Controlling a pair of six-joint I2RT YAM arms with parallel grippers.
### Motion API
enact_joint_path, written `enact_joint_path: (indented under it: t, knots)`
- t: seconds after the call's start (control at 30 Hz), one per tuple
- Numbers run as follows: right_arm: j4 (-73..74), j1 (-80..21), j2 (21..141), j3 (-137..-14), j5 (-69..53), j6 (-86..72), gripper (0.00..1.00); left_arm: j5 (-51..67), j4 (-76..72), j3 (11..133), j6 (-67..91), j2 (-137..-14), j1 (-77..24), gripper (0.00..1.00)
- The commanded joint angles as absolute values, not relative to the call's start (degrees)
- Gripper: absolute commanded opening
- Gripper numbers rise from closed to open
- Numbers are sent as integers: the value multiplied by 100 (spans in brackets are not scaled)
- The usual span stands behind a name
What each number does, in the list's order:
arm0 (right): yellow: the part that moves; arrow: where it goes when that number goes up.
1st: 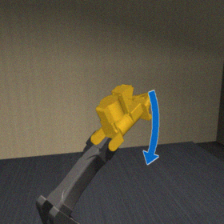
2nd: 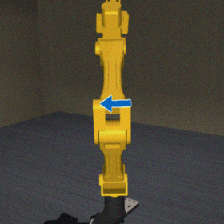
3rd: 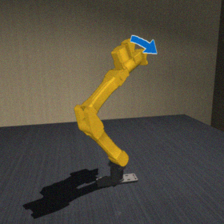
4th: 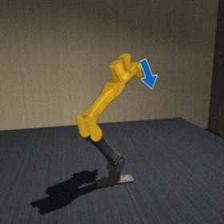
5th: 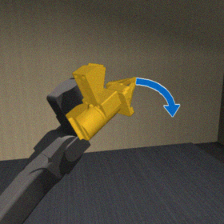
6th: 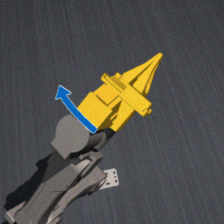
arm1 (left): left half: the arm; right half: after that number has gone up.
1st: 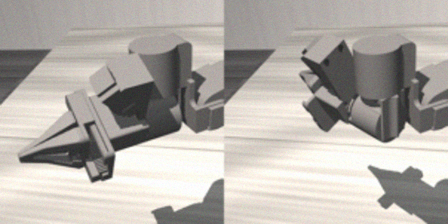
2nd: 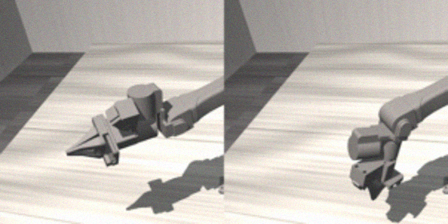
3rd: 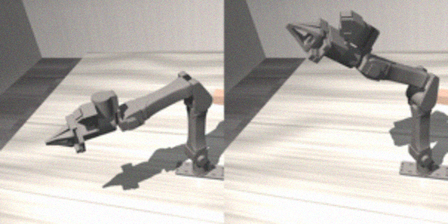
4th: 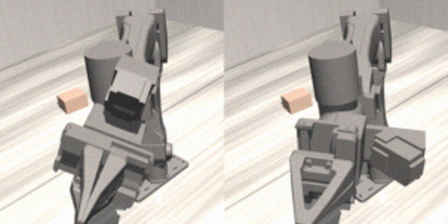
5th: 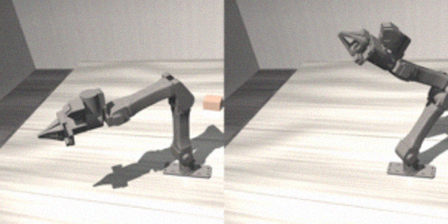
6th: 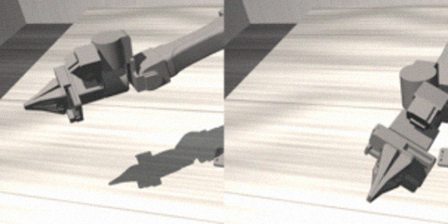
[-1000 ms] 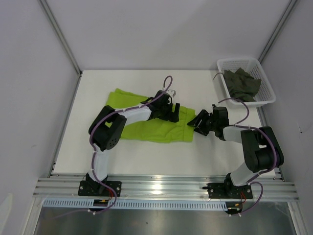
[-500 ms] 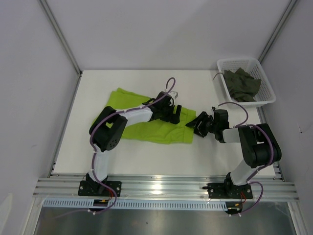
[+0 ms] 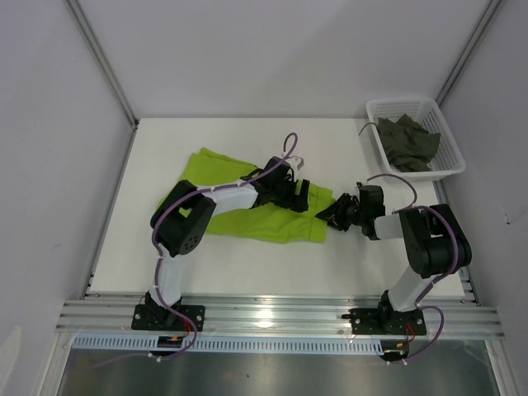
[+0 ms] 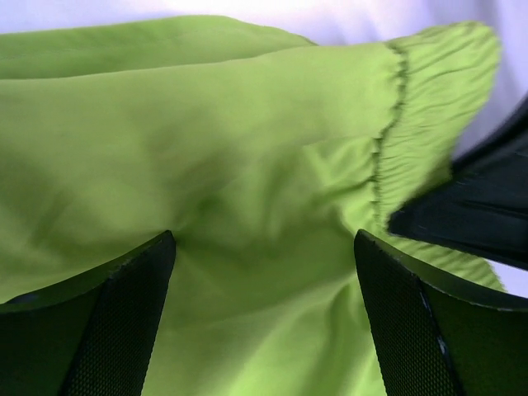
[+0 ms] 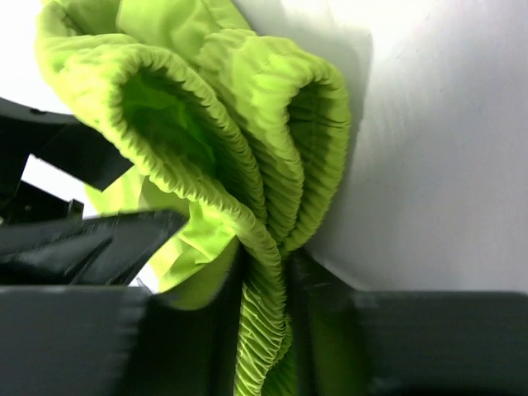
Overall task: Fold and stack the shorts
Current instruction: Fold the shorts
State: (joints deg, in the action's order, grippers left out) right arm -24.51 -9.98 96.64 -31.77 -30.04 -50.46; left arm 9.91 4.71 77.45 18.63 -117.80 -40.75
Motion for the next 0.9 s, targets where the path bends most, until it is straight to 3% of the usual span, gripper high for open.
enact_joint_path:
  t: [0.0, 0.07, 0.27, 0.47, 0.63, 0.73, 0.87]
  knots:
    - [-1935, -1011, 9862, -3445, -2813, -4712, 23, 1785, 518, 7506, 2311, -11804, -4228, 91]
    - [-1340, -1019, 9722, -3647, -2638, -4528, 13, 1549, 667, 7523, 2390, -11769, -4201, 91]
    - [673, -1037, 9046, -4331, -1715, -3543, 0, 1740, 555, 7392, 2768, -11234, -3789, 91]
    - [1607, -1011, 8368, -4518, -1310, -3296, 0, 1547, -7, 6505, 3067, -10056, -3332, 92]
    - [1933, -1037, 7954, -4614, -1125, -3226, 0, 1337, -1544, 5073, 3882, -9309, -3226, 92]
    - [2232, -1020, 7937, -4868, -985, -3024, 0, 1204, -2030, 4729, 4043, -9281, -3234, 90]
    - [2924, -1046, 7954, -5359, -651, -2699, 0, 1204, -1416, 5149, 3841, -9885, -3252, 86]
